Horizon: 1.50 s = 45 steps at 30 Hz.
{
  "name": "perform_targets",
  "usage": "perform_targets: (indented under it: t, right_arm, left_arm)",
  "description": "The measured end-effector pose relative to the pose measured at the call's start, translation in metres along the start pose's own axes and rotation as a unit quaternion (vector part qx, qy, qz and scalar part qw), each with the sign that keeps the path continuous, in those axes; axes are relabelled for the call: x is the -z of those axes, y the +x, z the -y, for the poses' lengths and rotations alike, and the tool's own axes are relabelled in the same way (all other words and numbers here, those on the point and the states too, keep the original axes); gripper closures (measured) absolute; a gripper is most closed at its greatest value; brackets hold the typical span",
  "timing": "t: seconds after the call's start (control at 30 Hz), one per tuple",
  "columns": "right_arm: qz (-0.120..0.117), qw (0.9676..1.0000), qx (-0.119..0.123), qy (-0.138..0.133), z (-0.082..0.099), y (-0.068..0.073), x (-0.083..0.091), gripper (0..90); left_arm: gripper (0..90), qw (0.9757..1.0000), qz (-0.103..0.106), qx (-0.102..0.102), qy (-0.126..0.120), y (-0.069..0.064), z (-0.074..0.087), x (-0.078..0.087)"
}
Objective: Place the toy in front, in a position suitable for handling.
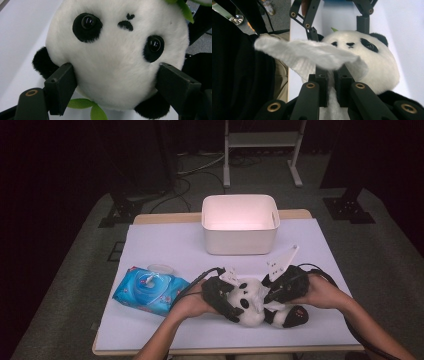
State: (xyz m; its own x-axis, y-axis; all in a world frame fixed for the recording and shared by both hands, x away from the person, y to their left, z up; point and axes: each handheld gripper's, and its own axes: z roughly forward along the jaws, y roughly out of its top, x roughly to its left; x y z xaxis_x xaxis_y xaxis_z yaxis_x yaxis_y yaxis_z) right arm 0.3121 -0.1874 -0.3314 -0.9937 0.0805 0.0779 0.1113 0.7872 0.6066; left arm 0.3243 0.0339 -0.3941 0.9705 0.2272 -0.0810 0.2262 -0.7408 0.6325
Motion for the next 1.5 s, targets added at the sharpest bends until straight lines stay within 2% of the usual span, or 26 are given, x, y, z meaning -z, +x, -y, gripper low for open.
perform_targets:
  t: [0.07,0.33,0.63,0.93,1.07,1.1,1.27,1.5]
  right_arm:
    - [0.001,1.0,0.001,0.003,-0.002,-0.001,0.0,82.4]
    - [0.003,0.9999,0.003,0.009,-0.003,-0.002,-0.001,82.5]
    - [0.001,0.9997,-0.026,-0.004,0.02,-0.006,0.003,82.7]
    - [0.004,0.9994,-0.034,-0.009,0.031,-0.006,0.006,83.0]
    - [0.011,0.9992,-0.037,-0.009,0.034,-0.006,0.01,83.1]
    - [0.011,0.9992,-0.039,-0.008,0.034,-0.006,0.011,83.1]
    - [0.015,0.9992,-0.037,-0.003,0.03,-0.005,0.01,82.9]
    - [0.024,0.9996,-0.008,-0.011,0.009,0.001,0.018,82.7]
  left_arm:
    - [19.2,1.0,0.0,0.004,-0.001,0.001,0.0,0.0]
    - [19.1,1.0,-0.004,-0.001,-0.002,0.002,-0.002,0.001]
    - [18.8,0.9999,-0.002,0.002,-0.015,0.004,0.001,0.005]
    - [18.8,0.9998,0.003,-0.013,-0.017,0.005,0.005,0.01]
    - [19.0,0.9997,0.012,-0.005,-0.023,0.007,0.008,0.009]
    - [21.8,0.9996,0.013,-0.007,-0.025,0.007,0.008,0.008]
    - [30.1,0.9993,0.014,-0.002,-0.034,0.008,0.009,0.005]
    - [33.0,0.999,0.014,0.001,-0.041,0.005,0.001,0.009]
